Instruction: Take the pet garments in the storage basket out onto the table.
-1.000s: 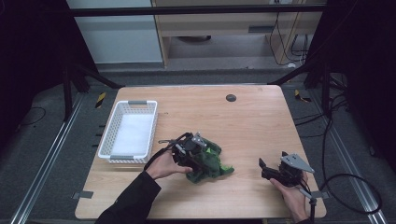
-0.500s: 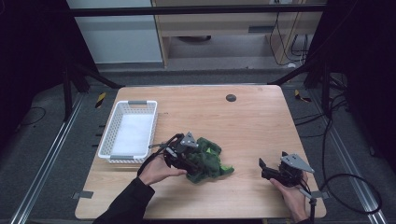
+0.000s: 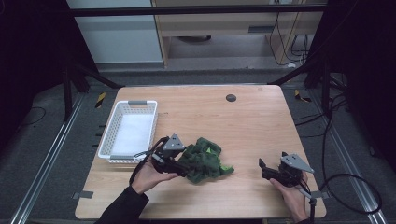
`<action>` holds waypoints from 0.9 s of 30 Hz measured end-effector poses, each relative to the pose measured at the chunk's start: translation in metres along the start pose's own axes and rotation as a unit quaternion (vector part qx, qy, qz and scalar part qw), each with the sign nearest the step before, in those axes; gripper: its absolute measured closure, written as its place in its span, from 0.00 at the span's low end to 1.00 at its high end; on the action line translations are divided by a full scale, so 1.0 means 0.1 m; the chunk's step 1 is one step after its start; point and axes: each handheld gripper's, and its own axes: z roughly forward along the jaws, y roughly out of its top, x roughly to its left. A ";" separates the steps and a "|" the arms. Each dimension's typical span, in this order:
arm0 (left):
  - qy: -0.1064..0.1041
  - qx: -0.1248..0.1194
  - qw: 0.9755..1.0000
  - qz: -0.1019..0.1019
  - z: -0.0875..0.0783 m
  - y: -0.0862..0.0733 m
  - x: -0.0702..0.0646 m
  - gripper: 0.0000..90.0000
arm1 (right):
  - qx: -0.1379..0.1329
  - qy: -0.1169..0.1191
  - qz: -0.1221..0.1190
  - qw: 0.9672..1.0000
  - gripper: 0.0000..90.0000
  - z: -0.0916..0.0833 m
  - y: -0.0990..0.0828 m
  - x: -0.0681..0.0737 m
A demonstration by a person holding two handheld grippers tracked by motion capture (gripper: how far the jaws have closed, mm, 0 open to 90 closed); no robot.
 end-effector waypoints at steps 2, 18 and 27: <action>0.002 -0.005 1.000 -0.004 -0.01 -0.02 0.00 0.25 | 0.000 0.000 0.000 1.000 0.07 0.00 0.00 0.00; 0.046 -0.056 0.995 -0.071 -0.24 -0.48 0.07 0.26 | -0.001 0.004 -0.001 1.000 0.07 0.00 0.00 0.00; 0.068 -0.058 0.991 -0.103 -0.33 -0.79 0.04 0.28 | -0.002 0.011 -0.009 1.000 0.07 0.00 0.01 0.03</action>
